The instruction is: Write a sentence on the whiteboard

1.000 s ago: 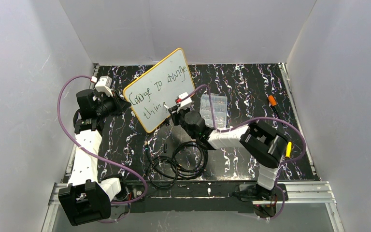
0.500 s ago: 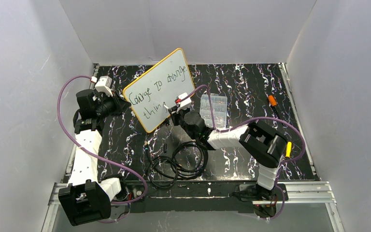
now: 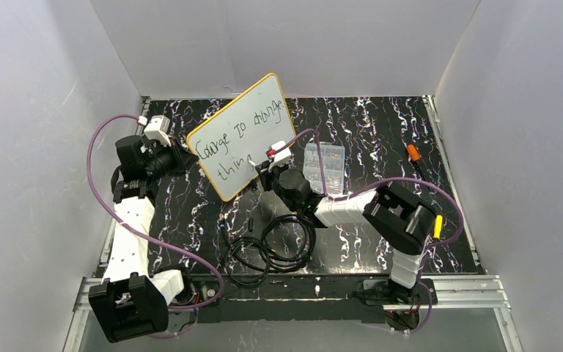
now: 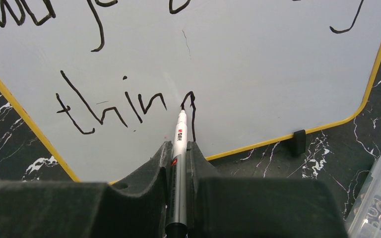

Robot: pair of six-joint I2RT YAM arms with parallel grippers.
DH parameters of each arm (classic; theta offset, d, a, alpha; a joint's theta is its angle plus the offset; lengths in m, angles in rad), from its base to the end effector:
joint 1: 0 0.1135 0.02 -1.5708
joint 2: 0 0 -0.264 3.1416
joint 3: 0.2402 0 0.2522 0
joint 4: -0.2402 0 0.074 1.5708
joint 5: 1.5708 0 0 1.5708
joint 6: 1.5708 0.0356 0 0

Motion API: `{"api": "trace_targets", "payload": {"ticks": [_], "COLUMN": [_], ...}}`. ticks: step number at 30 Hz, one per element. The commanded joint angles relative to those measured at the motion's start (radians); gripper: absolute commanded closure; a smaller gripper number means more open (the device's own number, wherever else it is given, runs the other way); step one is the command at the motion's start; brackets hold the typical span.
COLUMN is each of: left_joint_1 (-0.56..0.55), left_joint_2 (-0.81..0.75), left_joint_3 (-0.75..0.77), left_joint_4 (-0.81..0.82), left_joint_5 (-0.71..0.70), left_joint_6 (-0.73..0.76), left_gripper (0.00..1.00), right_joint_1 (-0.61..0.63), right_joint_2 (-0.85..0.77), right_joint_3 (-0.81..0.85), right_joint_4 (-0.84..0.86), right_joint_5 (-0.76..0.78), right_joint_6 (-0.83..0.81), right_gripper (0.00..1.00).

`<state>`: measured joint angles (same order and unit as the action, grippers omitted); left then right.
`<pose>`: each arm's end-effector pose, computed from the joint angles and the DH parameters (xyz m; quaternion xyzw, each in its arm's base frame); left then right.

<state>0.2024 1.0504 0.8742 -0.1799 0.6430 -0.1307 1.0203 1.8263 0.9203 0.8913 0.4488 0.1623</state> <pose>0.2359 0.0266 0.3230 0.0487 0.7982 -0.2399 0.5504 0.2178 0.3253 0.2116 -0.1468 0.6965 0.2499 0.6565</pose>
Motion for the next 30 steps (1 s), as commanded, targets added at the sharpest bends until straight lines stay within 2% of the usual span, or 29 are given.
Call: {"api": "trace_targets", "payload": {"ticks": [1,21,30], "left_joint_1": [-0.010,-0.010,-0.010], "left_joint_2": [-0.004,-0.004,-0.006], "left_joint_3": [0.008,0.008,0.007], "left_joint_4": [-0.010,-0.010,-0.011], "left_joint_5": [0.036,0.037,0.037], "left_joint_6": [-0.005,-0.004,-0.005], "left_gripper": [1.00,1.00,1.00], "right_joint_1": [-0.005,-0.005,-0.006], "right_joint_2": [0.022,0.037,-0.065], "right_joint_3": [0.040,0.058,-0.018], "right_joint_4": [-0.014,0.025,0.040], "right_joint_5": [0.021,0.075,0.106], "right_joint_6": [0.032,0.014,0.021], "right_gripper": [0.99,0.99,0.99]}}
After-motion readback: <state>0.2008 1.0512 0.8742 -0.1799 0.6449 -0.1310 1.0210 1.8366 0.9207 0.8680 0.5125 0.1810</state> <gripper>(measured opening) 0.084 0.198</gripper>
